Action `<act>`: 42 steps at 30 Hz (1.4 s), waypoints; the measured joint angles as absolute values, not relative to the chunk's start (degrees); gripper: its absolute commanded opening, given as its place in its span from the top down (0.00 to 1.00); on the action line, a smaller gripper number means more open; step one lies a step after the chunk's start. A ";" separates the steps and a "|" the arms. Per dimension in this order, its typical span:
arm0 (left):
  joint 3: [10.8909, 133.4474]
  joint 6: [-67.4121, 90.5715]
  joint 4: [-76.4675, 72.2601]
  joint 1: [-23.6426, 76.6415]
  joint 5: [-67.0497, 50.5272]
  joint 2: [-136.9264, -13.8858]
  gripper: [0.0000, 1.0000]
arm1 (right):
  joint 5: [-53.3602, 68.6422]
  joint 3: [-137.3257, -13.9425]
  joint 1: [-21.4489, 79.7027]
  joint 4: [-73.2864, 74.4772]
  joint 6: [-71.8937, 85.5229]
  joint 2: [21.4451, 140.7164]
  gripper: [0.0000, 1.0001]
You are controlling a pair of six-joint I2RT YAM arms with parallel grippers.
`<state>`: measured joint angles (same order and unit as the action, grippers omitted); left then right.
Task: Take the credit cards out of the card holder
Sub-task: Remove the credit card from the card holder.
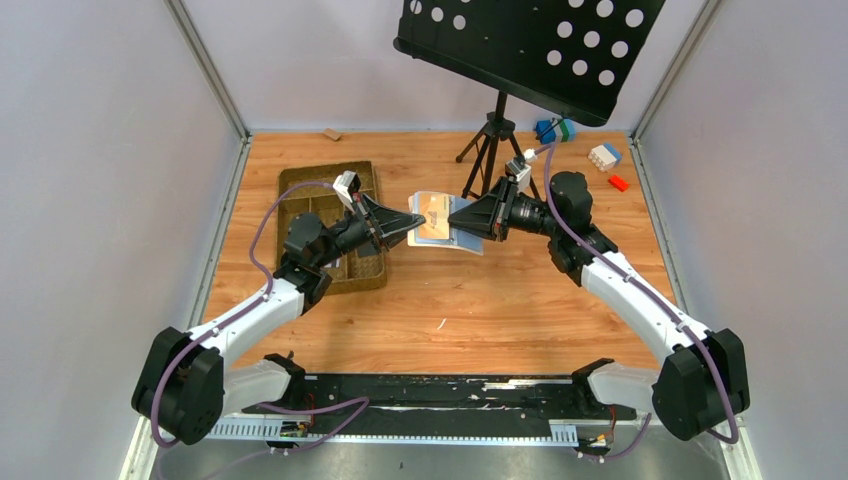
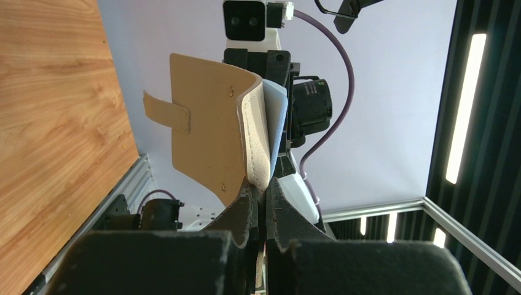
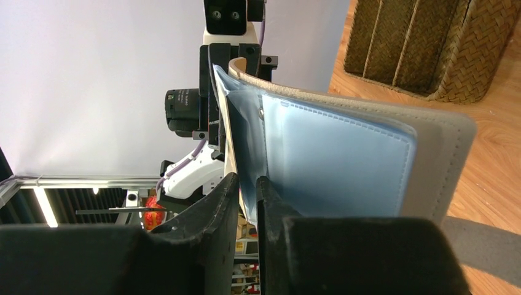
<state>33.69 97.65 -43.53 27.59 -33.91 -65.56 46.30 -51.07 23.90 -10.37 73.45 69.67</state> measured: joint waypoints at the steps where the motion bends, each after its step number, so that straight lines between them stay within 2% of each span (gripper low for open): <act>1: 33.69 97.65 -43.53 27.59 -33.91 -65.56 1.00 | 46.33 -51.07 23.90 -10.37 73.43 69.67 0.82; 23: 32.56 99.79 -46.15 27.59 -33.08 -65.56 1.00 | 44.58 -47.29 22.52 -16.56 77.91 67.31 0.78; 30: 32.56 99.79 -46.11 27.59 -33.06 -65.56 1.00 | 45.21 -47.97 22.70 -17.52 77.95 68.49 0.74; 42: 32.56 99.79 -46.13 27.68 -33.06 -65.56 1.00 | 45.89 -49.69 23.99 -18.26 77.82 70.32 0.85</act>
